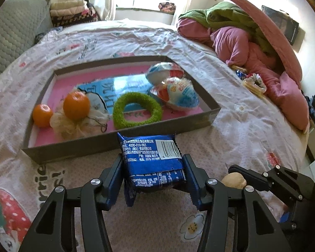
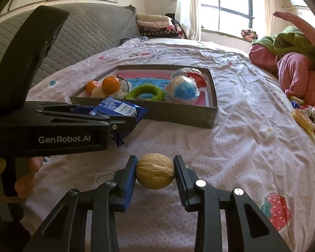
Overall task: Organize objects
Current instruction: 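Grasp the blue snack packet with left gripper while right gripper grasps the walnut, then carry the blue packet in left gripper while right gripper carries the walnut over the tray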
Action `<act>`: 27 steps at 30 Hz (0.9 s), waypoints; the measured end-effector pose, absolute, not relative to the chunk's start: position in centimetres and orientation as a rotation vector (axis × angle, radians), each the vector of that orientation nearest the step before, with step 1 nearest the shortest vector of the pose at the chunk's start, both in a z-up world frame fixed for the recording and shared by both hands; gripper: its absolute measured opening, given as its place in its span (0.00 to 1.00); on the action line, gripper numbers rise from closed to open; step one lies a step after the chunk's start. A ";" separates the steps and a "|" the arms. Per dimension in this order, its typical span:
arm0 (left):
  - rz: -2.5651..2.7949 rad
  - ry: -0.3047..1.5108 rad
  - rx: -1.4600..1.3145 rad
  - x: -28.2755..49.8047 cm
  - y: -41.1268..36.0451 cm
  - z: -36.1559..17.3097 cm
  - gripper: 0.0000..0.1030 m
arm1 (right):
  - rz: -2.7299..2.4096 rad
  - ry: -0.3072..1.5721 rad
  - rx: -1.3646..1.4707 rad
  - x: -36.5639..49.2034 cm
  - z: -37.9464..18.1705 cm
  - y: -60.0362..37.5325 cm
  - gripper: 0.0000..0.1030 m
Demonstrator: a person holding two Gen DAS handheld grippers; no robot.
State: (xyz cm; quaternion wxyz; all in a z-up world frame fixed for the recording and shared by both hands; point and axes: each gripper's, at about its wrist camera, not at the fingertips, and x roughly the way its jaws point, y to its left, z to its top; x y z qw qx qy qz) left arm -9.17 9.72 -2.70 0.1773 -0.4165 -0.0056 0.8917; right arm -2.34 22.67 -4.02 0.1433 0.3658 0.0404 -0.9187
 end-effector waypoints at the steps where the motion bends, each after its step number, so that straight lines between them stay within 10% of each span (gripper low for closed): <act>1: 2.526 -0.016 -1.173 -9.0 9.6 -2.5 0.54 | -2.646 0.116 1.047 -2.3 -3.9 22.5 0.35; 27: 2.606 -0.077 -1.069 -7.9 6.4 1.8 0.54 | -2.676 0.113 0.903 -3.1 -0.1 21.7 0.35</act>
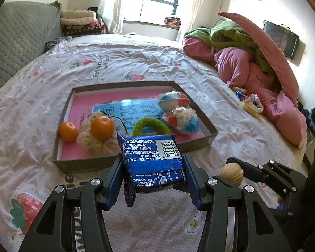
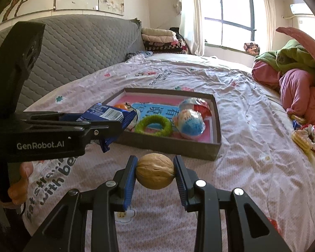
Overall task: Organize objects
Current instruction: 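Carry the blue packet in left gripper while right gripper carries the walnut over the tray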
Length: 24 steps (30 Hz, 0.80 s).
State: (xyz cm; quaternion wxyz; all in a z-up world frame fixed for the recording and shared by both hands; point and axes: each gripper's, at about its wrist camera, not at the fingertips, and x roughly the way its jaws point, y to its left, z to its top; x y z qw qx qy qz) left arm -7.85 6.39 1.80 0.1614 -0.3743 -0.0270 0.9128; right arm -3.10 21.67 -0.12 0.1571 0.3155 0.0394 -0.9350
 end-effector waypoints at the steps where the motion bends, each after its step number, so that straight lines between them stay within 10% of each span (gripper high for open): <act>1: 2.616 -0.066 -1.060 -7.8 6.3 2.0 0.54 | -2.675 0.112 0.897 -3.1 0.0 21.6 0.35; 24: 2.750 -0.036 -1.014 -9.1 2.9 3.3 0.54 | -2.656 0.138 0.764 -6.2 3.0 19.5 0.35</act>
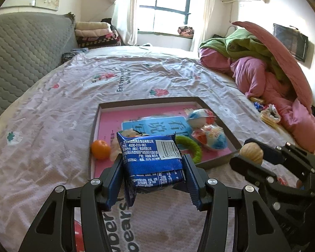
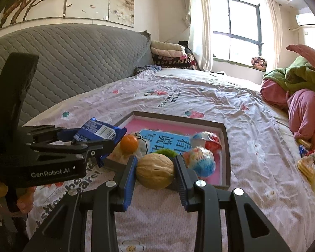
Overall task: Organize objects
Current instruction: 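Carry the blue packet in left gripper while right gripper carries the walnut over the tray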
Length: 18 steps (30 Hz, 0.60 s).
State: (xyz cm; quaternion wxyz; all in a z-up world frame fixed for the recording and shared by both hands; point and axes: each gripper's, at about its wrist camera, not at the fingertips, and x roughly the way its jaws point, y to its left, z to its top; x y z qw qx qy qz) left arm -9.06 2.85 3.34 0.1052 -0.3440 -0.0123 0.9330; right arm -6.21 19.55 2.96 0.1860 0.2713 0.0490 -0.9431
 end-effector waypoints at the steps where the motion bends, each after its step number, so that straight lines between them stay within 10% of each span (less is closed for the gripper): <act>1: 2.755 -0.032 -1.017 -9.2 2.7 3.3 0.54 | -2.657 0.142 0.761 -6.4 3.0 19.5 0.35; 18: 2.801 -0.034 -1.042 -12.3 -1.4 2.6 0.54 | -2.642 0.164 0.730 -10.4 3.1 19.4 0.35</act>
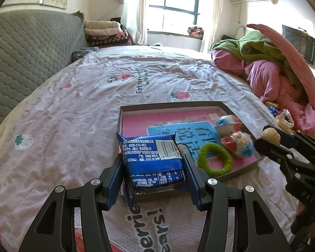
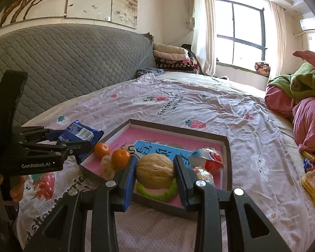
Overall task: Organize objects
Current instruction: 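Carry the blue packet in left gripper while right gripper carries the walnut over the tray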
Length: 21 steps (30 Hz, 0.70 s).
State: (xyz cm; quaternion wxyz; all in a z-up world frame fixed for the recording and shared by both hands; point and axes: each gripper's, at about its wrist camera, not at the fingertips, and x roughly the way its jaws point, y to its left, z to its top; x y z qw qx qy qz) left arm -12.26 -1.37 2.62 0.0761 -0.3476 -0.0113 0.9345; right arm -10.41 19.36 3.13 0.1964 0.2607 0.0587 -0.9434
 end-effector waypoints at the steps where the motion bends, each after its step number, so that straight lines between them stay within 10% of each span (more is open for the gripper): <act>1: 2.802 -0.036 -1.048 -12.4 -1.5 2.4 0.54 | -2.640 0.167 0.730 -10.7 3.0 19.3 0.35; 21: 2.797 -0.036 -1.110 -14.9 -1.6 -1.2 0.54 | -2.581 0.201 0.813 -13.8 -0.5 17.6 0.35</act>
